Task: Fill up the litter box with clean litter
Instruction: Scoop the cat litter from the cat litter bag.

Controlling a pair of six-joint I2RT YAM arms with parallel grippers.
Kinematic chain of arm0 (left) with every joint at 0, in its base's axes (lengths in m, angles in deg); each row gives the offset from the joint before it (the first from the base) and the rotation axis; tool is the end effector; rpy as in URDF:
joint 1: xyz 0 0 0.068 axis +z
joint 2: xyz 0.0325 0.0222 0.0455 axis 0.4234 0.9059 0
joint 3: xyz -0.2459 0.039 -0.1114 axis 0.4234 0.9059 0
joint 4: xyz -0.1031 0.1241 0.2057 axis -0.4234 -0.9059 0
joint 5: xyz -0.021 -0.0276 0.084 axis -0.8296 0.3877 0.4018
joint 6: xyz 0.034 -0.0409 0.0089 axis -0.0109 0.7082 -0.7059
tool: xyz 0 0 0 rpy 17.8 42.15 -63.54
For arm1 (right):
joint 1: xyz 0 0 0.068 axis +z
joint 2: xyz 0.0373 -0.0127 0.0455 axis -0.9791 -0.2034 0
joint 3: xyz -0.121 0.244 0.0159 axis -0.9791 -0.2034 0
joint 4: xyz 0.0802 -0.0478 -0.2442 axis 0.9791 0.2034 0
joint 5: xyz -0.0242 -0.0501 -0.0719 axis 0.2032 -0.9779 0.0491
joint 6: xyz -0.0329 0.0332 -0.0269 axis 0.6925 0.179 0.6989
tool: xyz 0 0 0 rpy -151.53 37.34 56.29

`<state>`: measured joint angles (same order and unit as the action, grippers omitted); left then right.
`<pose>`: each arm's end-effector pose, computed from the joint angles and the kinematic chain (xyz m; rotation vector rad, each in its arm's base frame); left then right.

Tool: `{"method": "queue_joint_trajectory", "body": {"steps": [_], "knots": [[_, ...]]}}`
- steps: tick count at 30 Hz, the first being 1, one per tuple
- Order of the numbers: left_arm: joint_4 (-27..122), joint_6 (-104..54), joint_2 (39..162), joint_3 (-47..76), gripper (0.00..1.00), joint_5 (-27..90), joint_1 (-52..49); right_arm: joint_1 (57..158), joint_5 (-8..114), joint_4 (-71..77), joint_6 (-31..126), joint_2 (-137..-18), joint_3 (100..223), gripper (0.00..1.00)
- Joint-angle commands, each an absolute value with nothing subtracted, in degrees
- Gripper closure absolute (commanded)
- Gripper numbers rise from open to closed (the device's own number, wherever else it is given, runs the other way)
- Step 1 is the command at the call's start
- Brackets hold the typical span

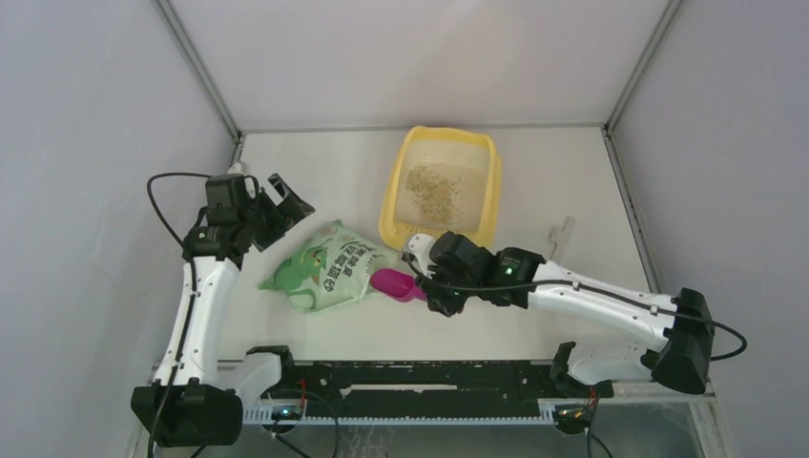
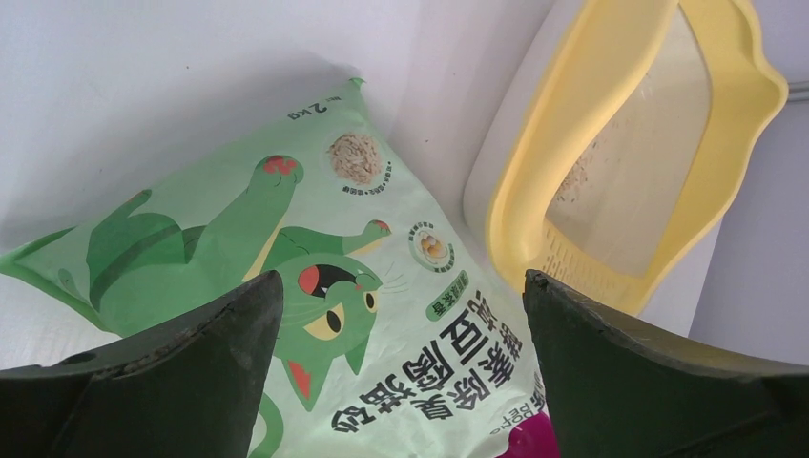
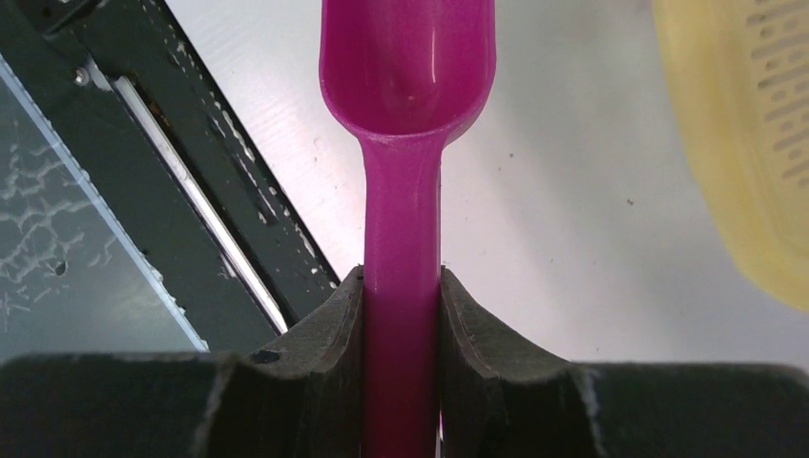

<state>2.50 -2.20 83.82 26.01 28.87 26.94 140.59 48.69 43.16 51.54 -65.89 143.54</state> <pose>0.2089 0.0003 0.3354 -0.6325 2.2368 -0.5061 0.1123 0.2182 0.2828 -1.3018 2.2167 0.5239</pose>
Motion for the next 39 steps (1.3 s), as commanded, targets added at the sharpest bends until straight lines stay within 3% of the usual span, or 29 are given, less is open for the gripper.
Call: {"method": "queue_joint_trajectory", "body": {"steps": [1,9,18,23,29,39], "knots": [[5.7,-2.0,84.2,28.0,0.0,29.3,27.1,139.9,50.1,43.1,53.9,-72.5,153.0,1.0],[6.4,-2.2,85.8,28.7,0.0,29.9,27.1,136.0,52.6,54.6,53.9,-93.6,172.3,1.0],[7.8,-2.2,87.2,30.0,0.0,30.3,27.1,138.3,51.1,67.5,53.2,-98.7,179.1,1.0],[8.1,-2.3,88.2,30.7,0.0,31.1,27.1,138.1,48.6,74.5,52.2,-110.7,193.3,1.0],[8.2,-2.7,88.8,31.6,0.0,32.4,27.1,138.2,50.1,73.0,49.5,-121.0,204.9,1.0],[8.1,-3.2,89.4,32.3,0.0,33.1,27.1,137.6,51.1,60.4,45.6,-122.3,198.8,1.0]]}}
